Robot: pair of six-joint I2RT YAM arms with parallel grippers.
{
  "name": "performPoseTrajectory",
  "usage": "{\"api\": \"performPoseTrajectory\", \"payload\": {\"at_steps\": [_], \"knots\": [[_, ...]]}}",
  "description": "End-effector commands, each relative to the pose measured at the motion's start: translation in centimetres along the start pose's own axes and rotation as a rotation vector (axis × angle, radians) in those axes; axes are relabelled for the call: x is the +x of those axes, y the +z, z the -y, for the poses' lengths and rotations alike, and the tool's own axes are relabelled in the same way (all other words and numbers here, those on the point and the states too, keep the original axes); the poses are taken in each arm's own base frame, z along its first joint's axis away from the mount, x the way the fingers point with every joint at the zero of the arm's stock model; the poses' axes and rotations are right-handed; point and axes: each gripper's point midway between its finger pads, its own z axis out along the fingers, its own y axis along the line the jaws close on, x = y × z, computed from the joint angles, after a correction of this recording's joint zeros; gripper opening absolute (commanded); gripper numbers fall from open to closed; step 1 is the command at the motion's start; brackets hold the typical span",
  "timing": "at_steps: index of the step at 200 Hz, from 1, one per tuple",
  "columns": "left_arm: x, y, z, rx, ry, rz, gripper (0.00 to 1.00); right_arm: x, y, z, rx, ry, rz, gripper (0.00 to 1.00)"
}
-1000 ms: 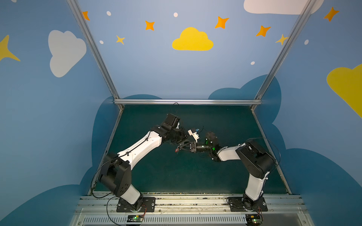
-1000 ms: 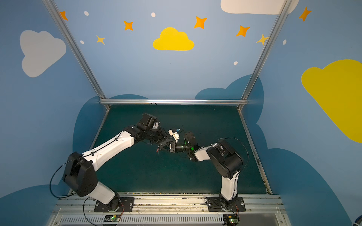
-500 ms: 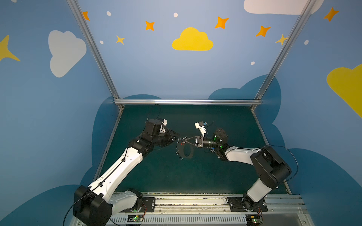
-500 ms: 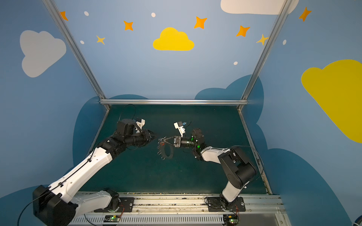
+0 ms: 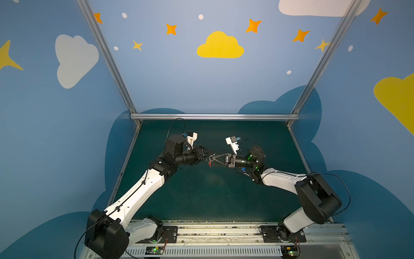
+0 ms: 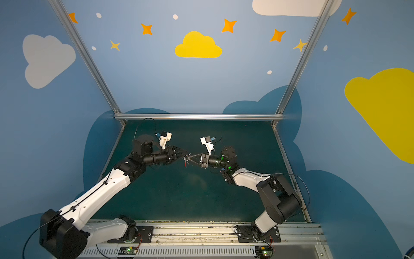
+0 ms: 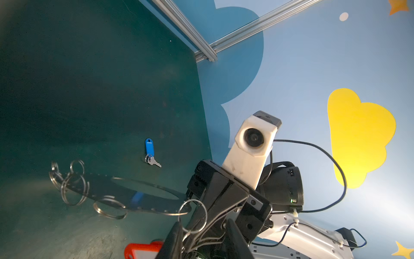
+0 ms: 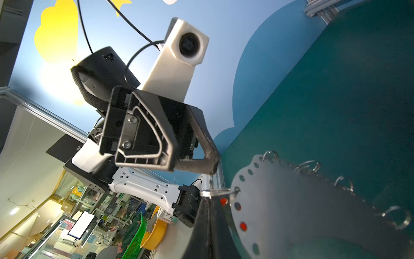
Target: Put the keys on the keyring
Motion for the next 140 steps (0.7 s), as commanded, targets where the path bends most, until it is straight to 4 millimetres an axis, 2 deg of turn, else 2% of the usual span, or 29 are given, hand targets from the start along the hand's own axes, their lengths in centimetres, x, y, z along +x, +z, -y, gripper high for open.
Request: {"api": "performPoseTrajectory", "payload": {"at_steps": [1,46,66,97,109,140], "knots": [[-0.1,-0.2,1.0,0.050,0.022,0.004,0.35,-2.0,-0.4,-2.3,-0.035,-0.072,0.057,0.00],[0.7,0.4,1.6,0.082,0.035,-0.031,0.34,-2.6,-0.5,-2.9,-0.047,-0.076,0.077,0.00],[0.9,0.5,1.8,0.088,0.038,-0.039,0.24,-2.9,-0.6,-3.2,-0.050,-0.076,0.089,0.00],[0.9,0.2,1.9,0.093,0.047,-0.026,0.25,-3.3,-1.0,-3.1,-0.040,-0.066,0.116,0.00],[1.0,0.1,2.3,0.117,0.054,-0.024,0.16,-3.5,-1.2,-3.1,-0.037,-0.063,0.128,0.00],[1.4,0.2,3.1,0.153,0.068,-0.044,0.15,-3.5,-1.1,-3.4,-0.047,-0.066,0.122,0.00]]}}
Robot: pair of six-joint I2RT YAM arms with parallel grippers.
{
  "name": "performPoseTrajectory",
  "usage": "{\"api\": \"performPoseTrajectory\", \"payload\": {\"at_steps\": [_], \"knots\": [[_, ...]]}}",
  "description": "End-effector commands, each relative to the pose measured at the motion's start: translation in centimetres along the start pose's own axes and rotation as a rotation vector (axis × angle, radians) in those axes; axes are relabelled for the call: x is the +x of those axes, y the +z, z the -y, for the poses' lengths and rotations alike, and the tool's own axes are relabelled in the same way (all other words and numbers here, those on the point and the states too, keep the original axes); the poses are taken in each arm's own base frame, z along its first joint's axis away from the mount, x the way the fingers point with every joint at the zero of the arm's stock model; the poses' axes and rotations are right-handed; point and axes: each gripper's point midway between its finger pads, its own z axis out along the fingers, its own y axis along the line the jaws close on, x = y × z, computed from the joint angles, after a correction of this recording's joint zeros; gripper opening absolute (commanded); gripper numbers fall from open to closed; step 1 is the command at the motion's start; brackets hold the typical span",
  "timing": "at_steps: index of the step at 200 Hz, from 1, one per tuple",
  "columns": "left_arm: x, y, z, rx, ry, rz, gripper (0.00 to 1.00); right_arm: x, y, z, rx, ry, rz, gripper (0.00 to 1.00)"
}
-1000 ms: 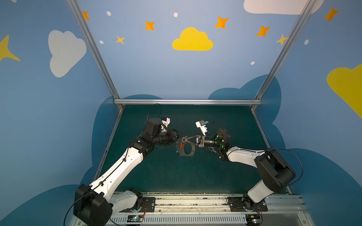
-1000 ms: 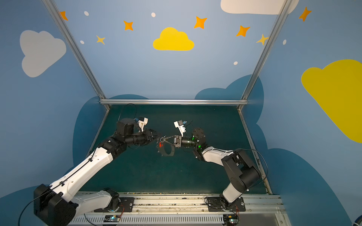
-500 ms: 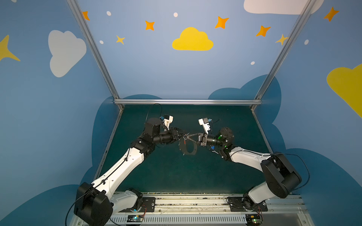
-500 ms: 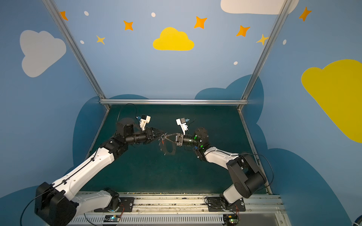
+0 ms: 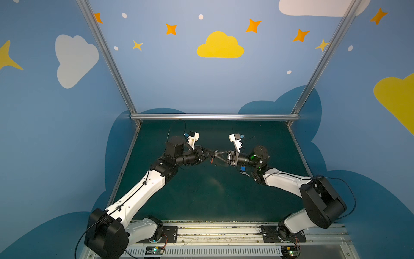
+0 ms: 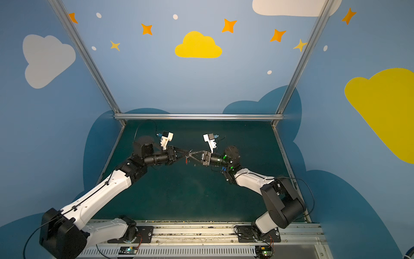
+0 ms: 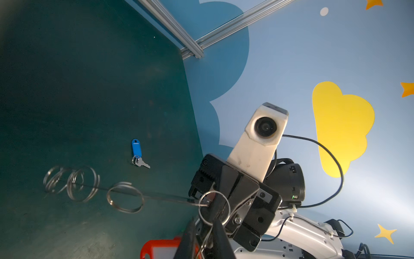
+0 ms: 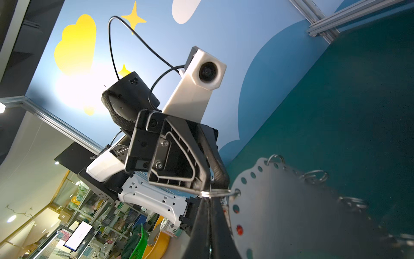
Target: Put the keys on the keyring
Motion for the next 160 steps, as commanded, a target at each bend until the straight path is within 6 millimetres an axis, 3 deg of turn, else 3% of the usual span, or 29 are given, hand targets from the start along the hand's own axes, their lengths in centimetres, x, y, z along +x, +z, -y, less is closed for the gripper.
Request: {"api": "performPoseTrajectory", "payload": {"at_steps": [1,19,65,91,115,160], "knots": [[0.8,-0.1,2.0,0.079,0.044,-0.032,0.14,-1.5,-0.3,-2.0,-0.040,-0.059,0.049,0.00],[0.8,0.1,2.3,0.080,0.057,-0.031,0.04,-1.3,-0.2,-2.1,-0.047,-0.062,0.040,0.00],[0.4,-0.4,2.2,0.025,0.111,-0.010,0.04,-0.1,-0.8,-1.7,-0.001,-0.076,0.005,0.00],[0.3,-0.6,2.1,-0.008,0.148,-0.006,0.04,0.5,-1.8,-1.7,0.079,-0.113,-0.017,0.22],[0.2,-0.7,2.3,-0.029,0.181,-0.022,0.04,1.0,-3.3,-2.2,0.161,-0.162,-0.028,0.23],[0.7,-0.6,3.1,-0.027,0.258,-0.080,0.04,-1.2,-5.9,-2.3,0.378,-0.269,0.008,0.24]]}}
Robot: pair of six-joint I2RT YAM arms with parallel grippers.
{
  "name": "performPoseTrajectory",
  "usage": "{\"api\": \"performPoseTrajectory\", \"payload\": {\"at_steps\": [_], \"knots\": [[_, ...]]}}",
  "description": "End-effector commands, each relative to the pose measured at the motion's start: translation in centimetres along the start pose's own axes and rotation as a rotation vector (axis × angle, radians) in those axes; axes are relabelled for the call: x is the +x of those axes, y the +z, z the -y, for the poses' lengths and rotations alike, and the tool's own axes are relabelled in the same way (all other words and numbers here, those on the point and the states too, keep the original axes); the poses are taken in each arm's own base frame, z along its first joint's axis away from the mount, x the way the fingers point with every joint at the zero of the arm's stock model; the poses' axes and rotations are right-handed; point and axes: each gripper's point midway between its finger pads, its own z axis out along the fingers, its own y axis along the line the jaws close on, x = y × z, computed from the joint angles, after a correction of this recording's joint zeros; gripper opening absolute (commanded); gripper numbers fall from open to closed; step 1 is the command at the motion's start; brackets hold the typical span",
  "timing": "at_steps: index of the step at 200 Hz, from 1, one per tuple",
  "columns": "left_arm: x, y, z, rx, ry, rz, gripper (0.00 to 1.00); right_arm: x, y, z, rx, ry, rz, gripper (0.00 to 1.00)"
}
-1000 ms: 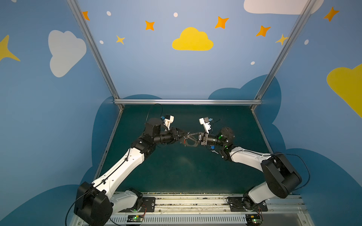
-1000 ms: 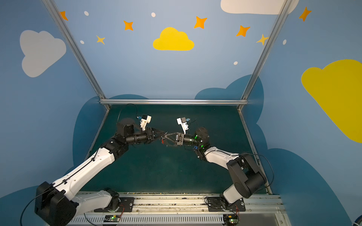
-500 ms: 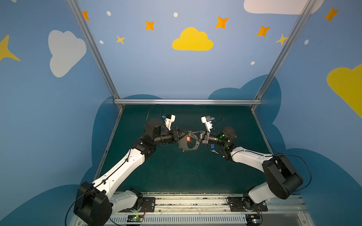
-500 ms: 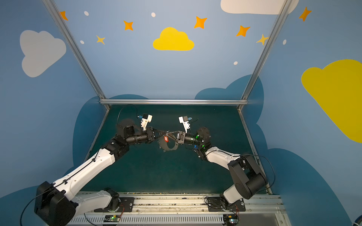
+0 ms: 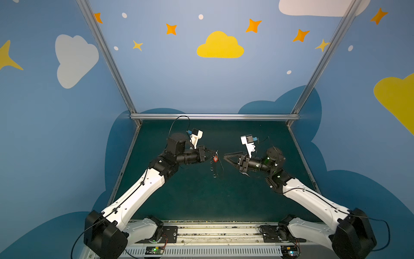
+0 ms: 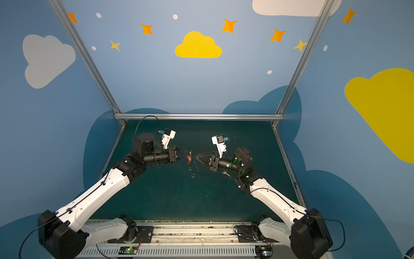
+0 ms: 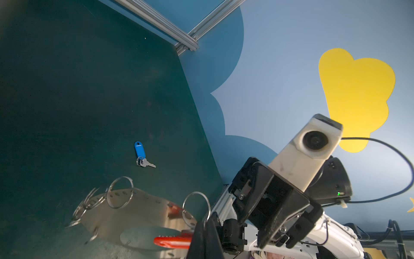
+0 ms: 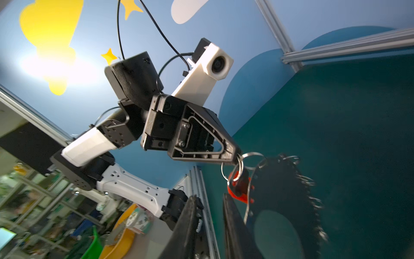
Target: Put the keys on the keyring
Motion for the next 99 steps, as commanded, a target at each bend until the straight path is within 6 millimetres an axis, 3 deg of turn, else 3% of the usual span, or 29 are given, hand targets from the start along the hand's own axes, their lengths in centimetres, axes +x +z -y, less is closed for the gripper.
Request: {"api": "performPoseTrajectory", "payload": {"at_steps": [1,48,80,99], "knots": [[0.1,-0.2,1.2,0.013,0.095,-0.033,0.04,-0.3,-0.8,2.7,0.183,-0.041,-0.034,0.24],[0.7,-0.1,0.5,-0.111,0.217,-0.097,0.04,-2.3,0.9,4.2,0.229,0.070,-0.122,0.23],[1.1,0.1,0.4,-0.154,0.302,-0.103,0.04,-2.4,2.6,4.5,0.189,0.141,-0.205,0.14],[0.9,0.0,0.7,-0.160,0.343,-0.077,0.04,-1.3,3.5,4.3,0.133,0.185,-0.276,0.09]]}}
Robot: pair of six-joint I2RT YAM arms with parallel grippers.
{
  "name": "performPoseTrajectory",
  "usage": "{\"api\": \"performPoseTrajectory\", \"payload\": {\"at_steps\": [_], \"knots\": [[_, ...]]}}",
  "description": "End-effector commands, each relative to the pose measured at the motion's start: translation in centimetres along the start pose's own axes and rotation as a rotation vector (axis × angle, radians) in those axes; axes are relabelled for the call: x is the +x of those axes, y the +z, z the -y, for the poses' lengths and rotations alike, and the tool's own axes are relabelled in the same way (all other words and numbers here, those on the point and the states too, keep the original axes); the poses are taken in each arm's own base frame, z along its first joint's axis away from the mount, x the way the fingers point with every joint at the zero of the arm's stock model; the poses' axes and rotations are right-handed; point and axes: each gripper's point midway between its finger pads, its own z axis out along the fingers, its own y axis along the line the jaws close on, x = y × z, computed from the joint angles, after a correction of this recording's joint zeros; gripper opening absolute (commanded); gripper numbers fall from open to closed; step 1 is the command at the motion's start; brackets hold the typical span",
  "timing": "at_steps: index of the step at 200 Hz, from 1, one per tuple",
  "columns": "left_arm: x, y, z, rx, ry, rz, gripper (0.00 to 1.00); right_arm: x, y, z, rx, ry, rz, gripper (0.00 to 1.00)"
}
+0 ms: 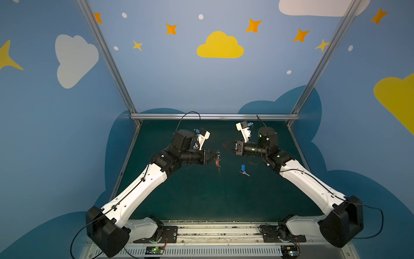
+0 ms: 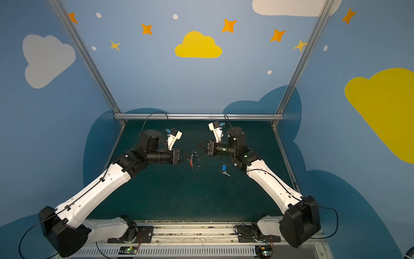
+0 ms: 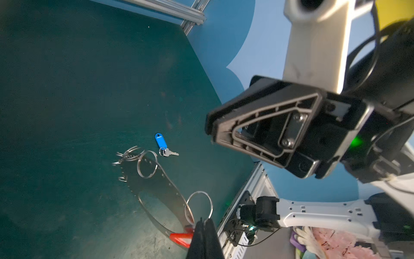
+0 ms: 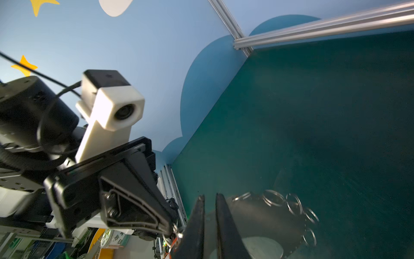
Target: Put the keys on the keyring
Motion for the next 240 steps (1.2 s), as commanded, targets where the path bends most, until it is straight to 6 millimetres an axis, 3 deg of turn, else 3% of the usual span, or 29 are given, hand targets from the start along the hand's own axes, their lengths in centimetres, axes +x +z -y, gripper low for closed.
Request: {"api": "performPoseTrajectory", "payload": {"at_steps": [1,83,115,162,197,240], "knots": [[-0.7,-0.6,0.4,-0.036,0.103,0.038,0.04,1.6,0.7,-0.6,-0.062,0.056,-0.119,0.09],[-1.7,-0.8,-0.2,-0.077,0.104,0.162,0.04,7.2,1.7,-3.5,-0.133,-0.010,-0.285,0.03],[-2.2,-1.3,-0.5,-0.090,0.090,0.214,0.04,8.6,1.8,-3.6,-0.110,-0.046,-0.312,0.02],[-2.2,-1.3,0.4,-0.015,0.054,0.251,0.04,8.8,1.9,-4.7,-0.121,-0.087,-0.291,0.04],[-2.1,-1.4,0.7,0.028,0.024,0.283,0.04,8.7,1.8,-4.3,-0.105,-0.081,-0.260,0.06],[-2.0,-1.8,0.9,0.068,-0.001,0.328,0.04,6.6,-0.8,-3.3,-0.055,-0.087,-0.126,0.09]]}}
